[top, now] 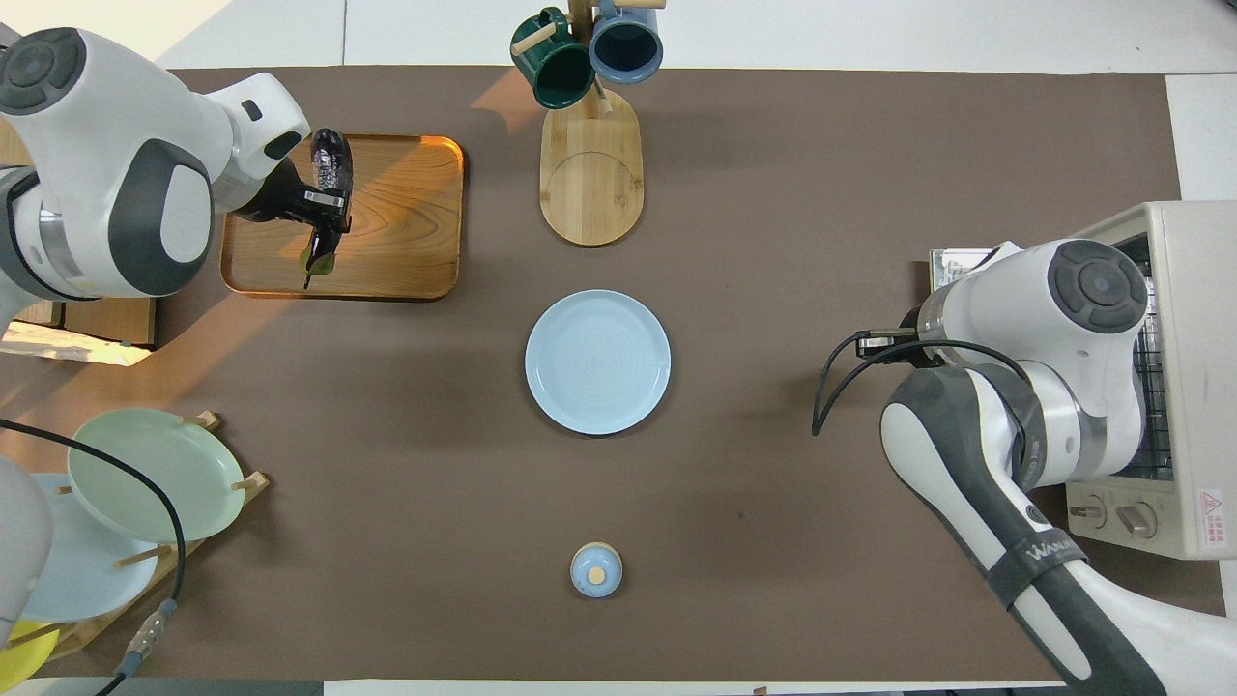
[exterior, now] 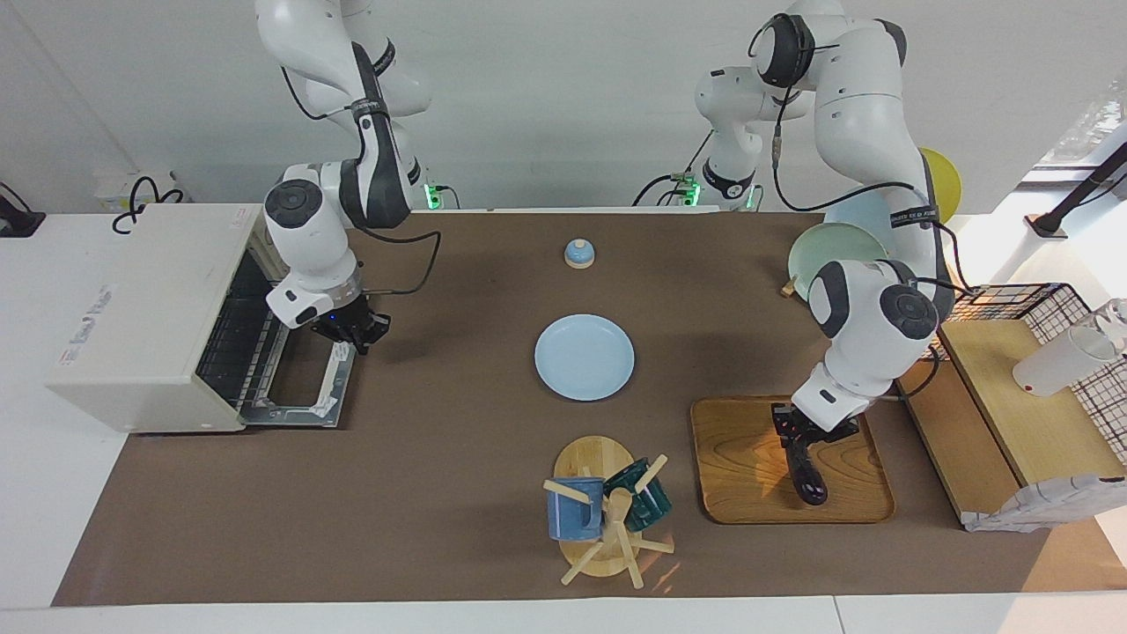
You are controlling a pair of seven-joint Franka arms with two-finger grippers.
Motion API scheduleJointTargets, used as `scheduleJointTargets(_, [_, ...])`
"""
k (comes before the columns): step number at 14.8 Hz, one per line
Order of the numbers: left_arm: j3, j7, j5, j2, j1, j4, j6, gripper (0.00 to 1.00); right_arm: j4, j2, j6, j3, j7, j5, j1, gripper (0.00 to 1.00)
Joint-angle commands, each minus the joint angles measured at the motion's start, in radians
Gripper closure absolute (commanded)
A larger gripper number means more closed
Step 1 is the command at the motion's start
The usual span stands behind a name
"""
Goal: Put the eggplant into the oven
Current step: 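Carry the eggplant onto the blue plate while the right gripper opens the oven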
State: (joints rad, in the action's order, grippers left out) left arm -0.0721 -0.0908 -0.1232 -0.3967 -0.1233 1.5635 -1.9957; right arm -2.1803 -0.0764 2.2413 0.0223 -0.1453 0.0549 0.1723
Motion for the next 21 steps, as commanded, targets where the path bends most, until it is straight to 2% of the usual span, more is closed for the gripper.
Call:
scheduleJointTargets(1, [0.014,0.133,-0.015,0.061,-0.103,0.032,0.052,1.0,0.005,0.023,-0.029,-0.001,-0.01,0.017,0.007,0.0])
scheduleJointTargets(5, [0.014,0.325,-0.015,0.117,-0.281,0.134,0.014,1.0,0.057,0.017,-0.042,-0.024,-0.003,0.017,0.007,0.0])
scheduleJointTargets(6, [0.014,0.351,-0.016,0.136,-0.317,0.188,-0.03,1.0,0.06,0.013,-0.045,-0.03,-0.003,0.017,0.007,0.0])
scheduleJointTargets(9, [0.014,0.466,-0.016,0.197,-0.438,0.404,-0.274,1.0,0.091,0.006,-0.08,-0.031,-0.005,0.017,0.015,0.0])
scheduleJointTargets(14, [0.015,0.563,-0.016,0.109,-0.547,0.423,-0.388,1.0,0.1,0.001,-0.085,-0.031,-0.005,0.017,0.019,0.0])
scheduleJointTargets(19, [0.015,0.563,-0.015,0.098,-0.549,0.423,-0.397,1.0,0.1,0.001,-0.083,-0.033,-0.007,0.017,0.021,0.0])
scheduleJointTargets(20, [0.015,0.563,-0.015,0.098,-0.547,0.42,-0.396,0.83,0.1,0.001,-0.083,-0.033,-0.007,0.017,0.021,0.0])
scheduleJointTargets(21, [0.017,0.565,-0.015,0.098,-0.542,0.417,-0.39,0.23,0.1,0.001,-0.083,-0.033,-0.005,0.017,0.021,0.0])
